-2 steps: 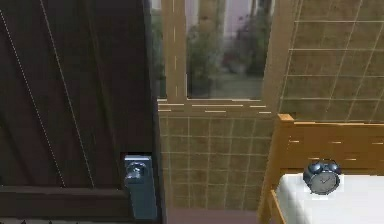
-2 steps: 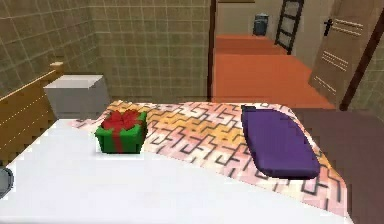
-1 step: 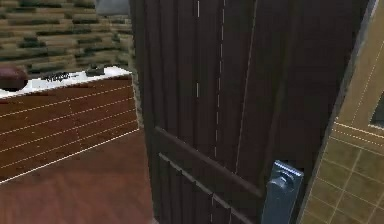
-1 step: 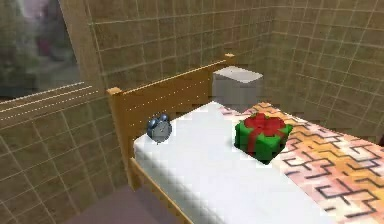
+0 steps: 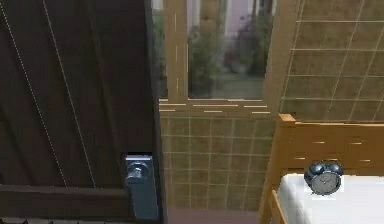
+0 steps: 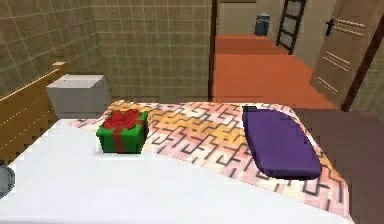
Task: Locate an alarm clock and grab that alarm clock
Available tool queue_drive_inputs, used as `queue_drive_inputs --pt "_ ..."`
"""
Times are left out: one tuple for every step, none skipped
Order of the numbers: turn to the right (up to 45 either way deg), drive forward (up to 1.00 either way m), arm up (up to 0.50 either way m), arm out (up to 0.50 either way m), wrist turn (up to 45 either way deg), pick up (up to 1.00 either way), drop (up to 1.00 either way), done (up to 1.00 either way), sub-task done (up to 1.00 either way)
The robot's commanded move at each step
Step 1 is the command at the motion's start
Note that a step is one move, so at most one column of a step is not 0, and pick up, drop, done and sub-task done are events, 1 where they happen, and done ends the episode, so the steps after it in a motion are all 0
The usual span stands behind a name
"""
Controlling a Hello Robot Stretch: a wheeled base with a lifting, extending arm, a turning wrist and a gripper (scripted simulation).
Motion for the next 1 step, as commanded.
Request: queue_drive_inputs --pt "18.0 0.0 0.0 0.0 0.0 0.0 0.0 0.0 0.0"
